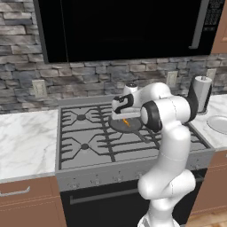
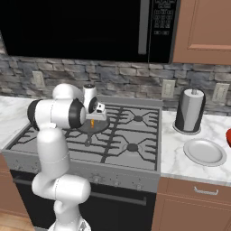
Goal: Place the shrimp on the plate and place the onion on the same plate.
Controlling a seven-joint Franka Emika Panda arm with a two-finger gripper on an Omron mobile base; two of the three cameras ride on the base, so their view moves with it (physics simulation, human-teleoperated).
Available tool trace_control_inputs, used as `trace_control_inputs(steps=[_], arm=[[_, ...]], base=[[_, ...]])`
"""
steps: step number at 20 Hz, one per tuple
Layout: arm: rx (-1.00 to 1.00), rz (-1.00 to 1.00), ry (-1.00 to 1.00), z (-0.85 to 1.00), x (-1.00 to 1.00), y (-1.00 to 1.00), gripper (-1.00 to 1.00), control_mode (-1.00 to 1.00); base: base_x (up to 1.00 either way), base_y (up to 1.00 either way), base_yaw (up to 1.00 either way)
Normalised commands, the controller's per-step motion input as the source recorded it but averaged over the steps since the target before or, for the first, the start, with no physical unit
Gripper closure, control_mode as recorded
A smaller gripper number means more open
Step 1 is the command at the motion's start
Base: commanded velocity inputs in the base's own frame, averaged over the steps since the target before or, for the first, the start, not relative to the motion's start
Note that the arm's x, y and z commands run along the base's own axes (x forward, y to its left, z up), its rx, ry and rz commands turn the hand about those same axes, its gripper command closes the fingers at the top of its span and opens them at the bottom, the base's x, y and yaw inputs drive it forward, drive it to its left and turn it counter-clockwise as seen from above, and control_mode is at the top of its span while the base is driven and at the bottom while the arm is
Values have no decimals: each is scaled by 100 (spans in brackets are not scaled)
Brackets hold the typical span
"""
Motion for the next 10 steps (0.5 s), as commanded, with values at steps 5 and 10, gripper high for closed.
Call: trace_control_inputs(steps=[5, 10], arm=[[0, 0, 0, -13, 6, 0, -100, -100], [0, 0, 0, -7, 4, 0, -100, -100]], base=[[0, 0, 0], [0, 0, 0]])
